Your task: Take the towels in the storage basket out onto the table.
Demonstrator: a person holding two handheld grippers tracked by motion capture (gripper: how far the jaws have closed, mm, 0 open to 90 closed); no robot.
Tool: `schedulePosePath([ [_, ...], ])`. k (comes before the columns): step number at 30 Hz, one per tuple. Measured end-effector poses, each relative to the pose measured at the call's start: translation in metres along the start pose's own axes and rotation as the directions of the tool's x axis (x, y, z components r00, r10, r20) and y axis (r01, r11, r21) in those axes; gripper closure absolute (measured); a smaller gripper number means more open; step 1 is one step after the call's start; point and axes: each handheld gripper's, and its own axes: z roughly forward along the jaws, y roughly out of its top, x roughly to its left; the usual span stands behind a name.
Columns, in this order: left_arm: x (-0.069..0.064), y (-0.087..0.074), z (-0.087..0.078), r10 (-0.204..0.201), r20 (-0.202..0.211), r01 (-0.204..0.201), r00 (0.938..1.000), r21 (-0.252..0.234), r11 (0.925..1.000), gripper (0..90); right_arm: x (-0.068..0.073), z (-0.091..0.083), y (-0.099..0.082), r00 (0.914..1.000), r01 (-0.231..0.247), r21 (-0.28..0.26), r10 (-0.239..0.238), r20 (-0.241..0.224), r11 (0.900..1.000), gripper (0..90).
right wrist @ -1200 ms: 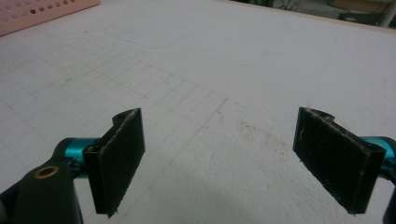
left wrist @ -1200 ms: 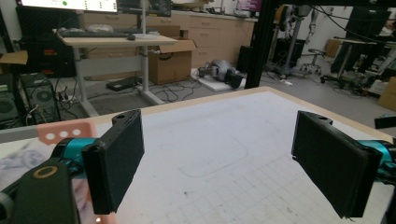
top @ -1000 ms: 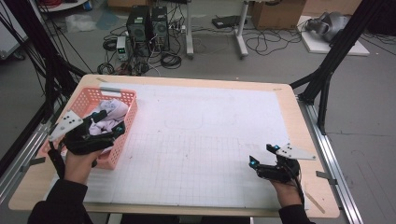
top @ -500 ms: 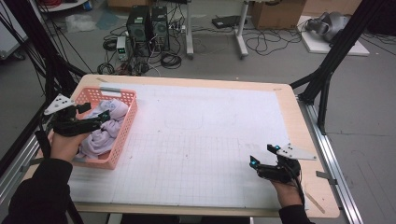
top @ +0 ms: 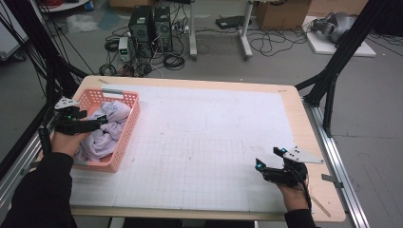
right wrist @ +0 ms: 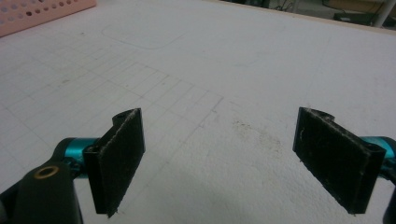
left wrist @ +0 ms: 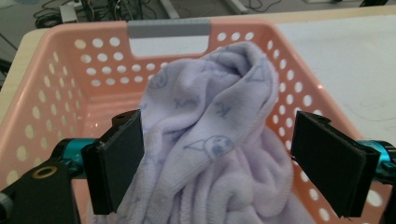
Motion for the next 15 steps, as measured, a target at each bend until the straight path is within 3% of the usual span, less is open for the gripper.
schedulePosePath([
  [6, 0.003, -0.008, 0.012, -0.005, -0.020, 0.007, 0.9998, 0.101, 0.9948, 21.7, 0.000, -0.001, 0.000, 1.0000, 0.004, -0.003, -0.004, 0.002, 1.0000, 15.4],
  [9, 0.002, -0.010, 0.015, 0.006, -0.029, -0.002, 0.9996, 0.127, 0.9919, 20.9, 0.001, -0.002, 0.000, 1.0000, -0.002, -0.003, 0.002, 0.003, 1.0000, 15.5],
  [15, -0.002, -0.014, 0.027, 0.055, -0.068, -0.039, 0.9962, 0.226, 0.9734, 19.5, 0.000, -0.002, 0.000, 1.0000, -0.001, -0.003, 0.001, 0.004, 1.0000, 15.5],
])
